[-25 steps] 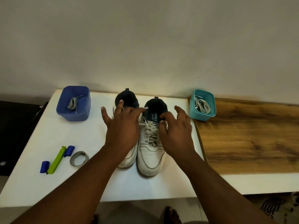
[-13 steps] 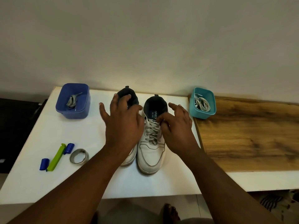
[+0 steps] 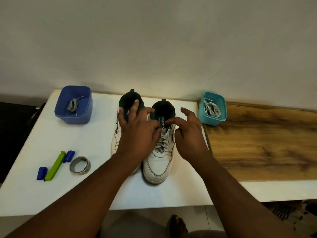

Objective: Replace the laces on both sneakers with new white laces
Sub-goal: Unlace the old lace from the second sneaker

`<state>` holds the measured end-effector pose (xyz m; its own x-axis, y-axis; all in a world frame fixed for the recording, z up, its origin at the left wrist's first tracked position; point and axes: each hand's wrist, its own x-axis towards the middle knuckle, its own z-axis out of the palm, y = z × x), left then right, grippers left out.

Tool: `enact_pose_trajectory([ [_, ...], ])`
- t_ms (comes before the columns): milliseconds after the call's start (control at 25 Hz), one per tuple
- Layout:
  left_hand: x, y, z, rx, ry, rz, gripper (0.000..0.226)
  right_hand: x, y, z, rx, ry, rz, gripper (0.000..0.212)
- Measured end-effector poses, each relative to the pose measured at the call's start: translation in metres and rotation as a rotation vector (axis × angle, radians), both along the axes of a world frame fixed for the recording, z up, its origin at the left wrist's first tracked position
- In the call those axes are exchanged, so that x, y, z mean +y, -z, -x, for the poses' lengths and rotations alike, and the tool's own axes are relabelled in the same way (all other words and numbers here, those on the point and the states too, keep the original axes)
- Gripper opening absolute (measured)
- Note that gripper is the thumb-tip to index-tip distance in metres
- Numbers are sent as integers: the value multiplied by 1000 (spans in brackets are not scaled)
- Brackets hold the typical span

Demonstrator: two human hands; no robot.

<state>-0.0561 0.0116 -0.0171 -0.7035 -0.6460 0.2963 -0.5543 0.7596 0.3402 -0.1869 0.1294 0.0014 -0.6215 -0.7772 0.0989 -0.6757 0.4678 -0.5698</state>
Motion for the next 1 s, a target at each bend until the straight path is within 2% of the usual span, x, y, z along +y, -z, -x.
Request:
enact_pose_trajectory([
  [120,-1,-2,-4,133,-104,-35,22,1,2,1,1,38,22,45],
  [200,-1,-3,-7,134,-167,-61,26,-2,3,2,-72,71,50,46],
  [320,0,-1,-4,58,-55,-88,35,-5,5,-2,-156,77,65,46],
  [440,1,3,-1,21,25,-25,22,-5,3,-3,-141,64,46,44],
  [520,-4,2,-2,107,-24,-43,15,-5,3,-3,-114,68,46,45],
  [680,-11,-8,-10,379,-249,-191,26,-5,3,-4,-134,80,41,40],
  [800,-14,-8,-17,257,-392,-195,30,-5,4,-5,-136,72,46,34],
  [840,-13,-7,-17,221,-356,-206,30,-6,4,-4,-137,72,46,33],
  [920,-9,-6,-13,137,-175,-140,44,-7,5,-5,-133,67,39,32],
  [1000,-4,-4,-7,49,-53,-47,43,-8,6,-6,-112,47,24,32],
])
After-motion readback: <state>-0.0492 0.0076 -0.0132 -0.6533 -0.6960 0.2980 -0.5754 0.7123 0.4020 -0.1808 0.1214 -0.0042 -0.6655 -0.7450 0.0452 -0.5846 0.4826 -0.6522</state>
